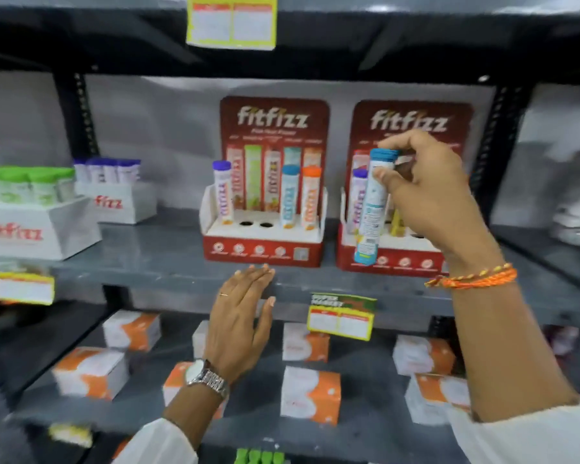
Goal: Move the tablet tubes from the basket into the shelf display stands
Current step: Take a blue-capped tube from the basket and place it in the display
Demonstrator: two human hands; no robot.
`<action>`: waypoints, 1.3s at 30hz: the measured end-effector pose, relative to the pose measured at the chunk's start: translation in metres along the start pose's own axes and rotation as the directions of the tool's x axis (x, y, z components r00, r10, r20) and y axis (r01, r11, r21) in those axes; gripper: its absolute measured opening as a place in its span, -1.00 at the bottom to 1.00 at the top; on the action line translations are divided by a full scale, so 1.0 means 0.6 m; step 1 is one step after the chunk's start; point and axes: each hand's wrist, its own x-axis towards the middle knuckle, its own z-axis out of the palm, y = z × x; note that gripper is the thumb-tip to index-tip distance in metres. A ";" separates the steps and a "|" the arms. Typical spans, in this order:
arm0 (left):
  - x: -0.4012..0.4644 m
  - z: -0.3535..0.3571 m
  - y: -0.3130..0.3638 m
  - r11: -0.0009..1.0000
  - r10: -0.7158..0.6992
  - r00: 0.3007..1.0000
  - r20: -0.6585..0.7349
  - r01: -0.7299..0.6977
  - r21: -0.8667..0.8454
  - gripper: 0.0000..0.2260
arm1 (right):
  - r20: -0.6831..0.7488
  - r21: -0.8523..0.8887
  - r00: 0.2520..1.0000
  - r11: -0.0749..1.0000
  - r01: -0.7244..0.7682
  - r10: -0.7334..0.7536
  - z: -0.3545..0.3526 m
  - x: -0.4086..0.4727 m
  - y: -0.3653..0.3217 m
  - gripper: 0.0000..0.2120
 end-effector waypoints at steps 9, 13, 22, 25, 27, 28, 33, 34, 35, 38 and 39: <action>0.006 0.043 -0.011 0.991 0.002 0.997 0.078 -0.012 0.130 -0.62 | -0.203 -0.246 0.978 0.964 -0.099 0.049 -0.066 0.055 0.137 -0.77; 0.009 0.044 -0.006 0.990 0.010 0.998 0.060 -0.019 0.142 -0.62 | -0.239 -0.258 0.969 0.958 -0.123 0.060 -0.049 0.065 0.165 -0.73; 0.007 0.044 -0.009 0.986 0.018 0.998 0.067 -0.029 0.162 -0.62 | -0.192 -0.293 0.979 0.947 -0.130 0.075 -0.038 0.074 0.188 -0.69; 0.006 0.046 -0.008 0.986 0.009 0.998 0.057 -0.018 0.163 -0.62 | -0.194 -0.306 0.978 0.942 -0.134 0.076 -0.042 0.074 0.190 -0.70; 0.005 0.047 -0.008 0.986 0.003 0.999 0.052 -0.011 0.164 -0.61 | -0.173 -0.333 0.980 0.931 -0.151 0.097 -0.044 0.077 0.190 -0.67; 0.005 0.048 -0.008 0.986 0.001 0.999 0.053 -0.010 0.164 -0.60 | -0.146 -0.366 0.984 0.918 -0.151 0.104 -0.046 0.079 0.188 -0.65; 0.005 0.050 -0.010 0.986 0.005 0.999 0.054 -0.014 0.167 -0.59 | 0.009 -0.606 0.990 0.788 -0.109 0.143 -0.066 0.098 0.170 -0.71; 0.004 0.050 -0.009 0.986 0.002 0.999 0.052 -0.010 0.168 -0.59 | 0.035 -0.623 0.987 0.776 -0.101 0.157 -0.069 0.102 0.166 -0.71; 0.004 0.050 -0.009 0.986 -0.002 0.999 0.050 -0.006 0.168 -0.59 | 0.058 -0.623 0.984 0.777 -0.097 0.169 -0.071 0.105 0.163 -0.71; 0.002 0.051 -0.007 0.986 -0.012 0.999 0.046 0.004 0.168 -0.58 | 0.115 -0.604 0.971 0.791 -0.101 0.211 -0.076 0.112 0.156 -0.68; 0.002 0.051 -0.007 0.986 -0.011 0.999 0.044 0.003 0.169 -0.58 | 0.137 -0.606 0.966 0.789 -0.095 0.221 -0.077 0.114 0.154 -0.68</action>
